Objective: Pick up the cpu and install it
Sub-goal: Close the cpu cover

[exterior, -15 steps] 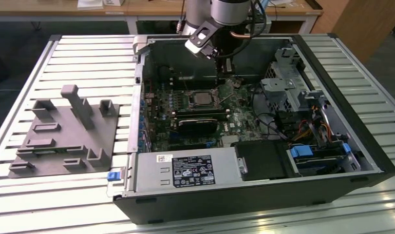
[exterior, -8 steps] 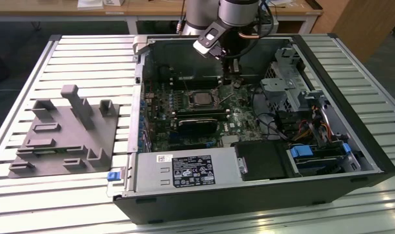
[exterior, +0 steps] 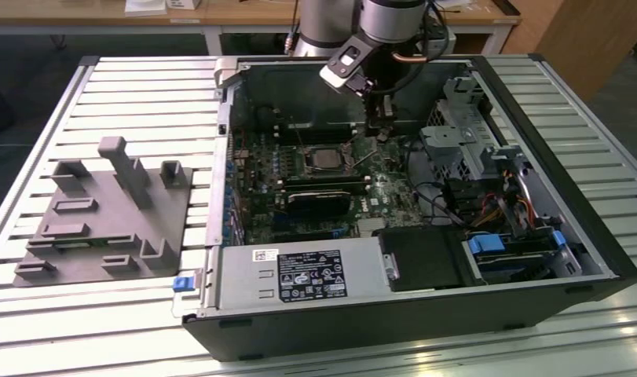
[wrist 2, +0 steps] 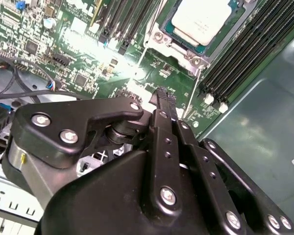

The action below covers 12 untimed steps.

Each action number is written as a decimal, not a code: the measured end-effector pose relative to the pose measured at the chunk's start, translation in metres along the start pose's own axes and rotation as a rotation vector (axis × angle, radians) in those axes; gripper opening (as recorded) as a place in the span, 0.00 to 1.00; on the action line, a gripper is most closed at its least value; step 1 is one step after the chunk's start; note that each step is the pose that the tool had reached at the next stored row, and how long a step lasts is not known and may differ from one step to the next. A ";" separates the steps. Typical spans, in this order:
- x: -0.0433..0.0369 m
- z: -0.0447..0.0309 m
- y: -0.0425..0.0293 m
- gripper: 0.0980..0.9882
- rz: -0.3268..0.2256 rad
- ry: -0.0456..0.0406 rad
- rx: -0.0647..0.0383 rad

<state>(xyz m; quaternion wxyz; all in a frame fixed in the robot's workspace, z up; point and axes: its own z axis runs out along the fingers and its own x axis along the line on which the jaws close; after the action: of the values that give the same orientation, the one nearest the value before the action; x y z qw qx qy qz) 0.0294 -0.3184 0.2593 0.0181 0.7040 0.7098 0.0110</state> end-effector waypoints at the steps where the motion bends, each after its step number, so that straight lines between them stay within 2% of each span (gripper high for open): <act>1: 0.0000 0.0000 0.0005 0.01 -0.002 -0.0001 0.000; 12: 0.0028 0.0027 0.0115 0.01 -0.011 -0.0006 0.000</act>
<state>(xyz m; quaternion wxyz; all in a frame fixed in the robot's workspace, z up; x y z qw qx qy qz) 0.0410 -0.3155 0.2571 0.0184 0.7002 0.7136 0.0107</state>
